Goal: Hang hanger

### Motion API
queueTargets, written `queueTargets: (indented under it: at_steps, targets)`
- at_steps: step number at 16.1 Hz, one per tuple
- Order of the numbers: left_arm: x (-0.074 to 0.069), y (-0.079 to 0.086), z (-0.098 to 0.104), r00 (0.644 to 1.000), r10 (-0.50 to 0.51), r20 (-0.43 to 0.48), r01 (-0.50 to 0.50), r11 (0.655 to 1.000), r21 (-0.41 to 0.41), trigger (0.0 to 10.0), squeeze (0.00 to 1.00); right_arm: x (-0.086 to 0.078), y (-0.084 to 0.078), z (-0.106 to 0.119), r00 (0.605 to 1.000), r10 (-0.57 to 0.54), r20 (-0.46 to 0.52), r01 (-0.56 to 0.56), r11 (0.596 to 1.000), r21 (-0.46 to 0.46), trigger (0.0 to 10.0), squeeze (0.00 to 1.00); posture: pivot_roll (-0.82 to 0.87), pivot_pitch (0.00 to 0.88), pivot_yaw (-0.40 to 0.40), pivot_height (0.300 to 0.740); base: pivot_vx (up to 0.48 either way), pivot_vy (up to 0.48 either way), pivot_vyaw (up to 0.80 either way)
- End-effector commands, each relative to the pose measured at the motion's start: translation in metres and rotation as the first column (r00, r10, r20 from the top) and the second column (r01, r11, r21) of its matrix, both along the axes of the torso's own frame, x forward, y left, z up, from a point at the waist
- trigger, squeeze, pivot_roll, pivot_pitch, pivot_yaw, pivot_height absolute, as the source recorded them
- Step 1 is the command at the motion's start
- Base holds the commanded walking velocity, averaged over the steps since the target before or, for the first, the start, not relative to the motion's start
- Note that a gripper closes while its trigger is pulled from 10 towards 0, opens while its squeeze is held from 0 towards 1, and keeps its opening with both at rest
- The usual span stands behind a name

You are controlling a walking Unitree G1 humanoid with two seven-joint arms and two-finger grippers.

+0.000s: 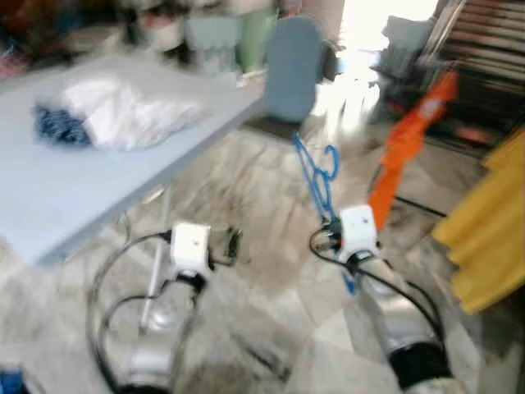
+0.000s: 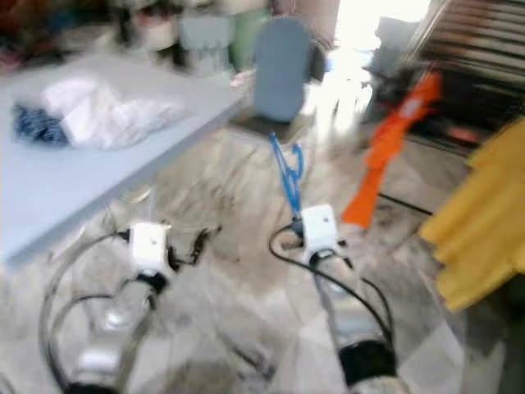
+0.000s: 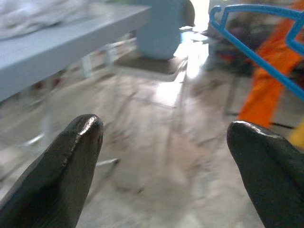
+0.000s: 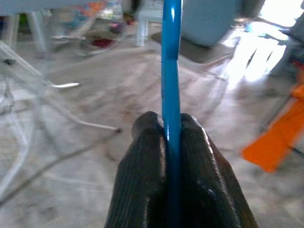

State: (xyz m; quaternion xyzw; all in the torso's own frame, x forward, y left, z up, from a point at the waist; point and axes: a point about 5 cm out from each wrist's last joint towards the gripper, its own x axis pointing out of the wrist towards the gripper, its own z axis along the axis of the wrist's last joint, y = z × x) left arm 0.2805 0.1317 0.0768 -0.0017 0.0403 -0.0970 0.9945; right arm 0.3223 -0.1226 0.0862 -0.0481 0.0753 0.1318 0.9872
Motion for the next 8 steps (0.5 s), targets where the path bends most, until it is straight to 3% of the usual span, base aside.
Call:
queueTargets:
  at_steps: [1, 8]
  targets:
    - [0.0023, -0.0055, 0.0041, 1.000, -0.019, 0.016, 0.019, 1.000, -0.004, 10.0, 0.00, 0.0007, -0.0012, 0.0052, 1.000, 0.005, 0.024, -0.005, 1.000, 0.006, 10.0, 0.00, -0.08, 0.000, 0.000, 0.740, 0.000, -0.255, 0.00]
    - [-0.0002, -0.0080, 0.0003, 1.000, -0.021, 0.002, 0.021, 1.000, 0.002, 10.0, 0.00, -0.0017, 0.0036, 0.0046, 0.999, 0.043, 0.023, -0.043, 0.999, 0.000, 10.0, 0.00, -0.08, 0.000, -0.003, 0.740, 0.000, -0.260, 0.00]
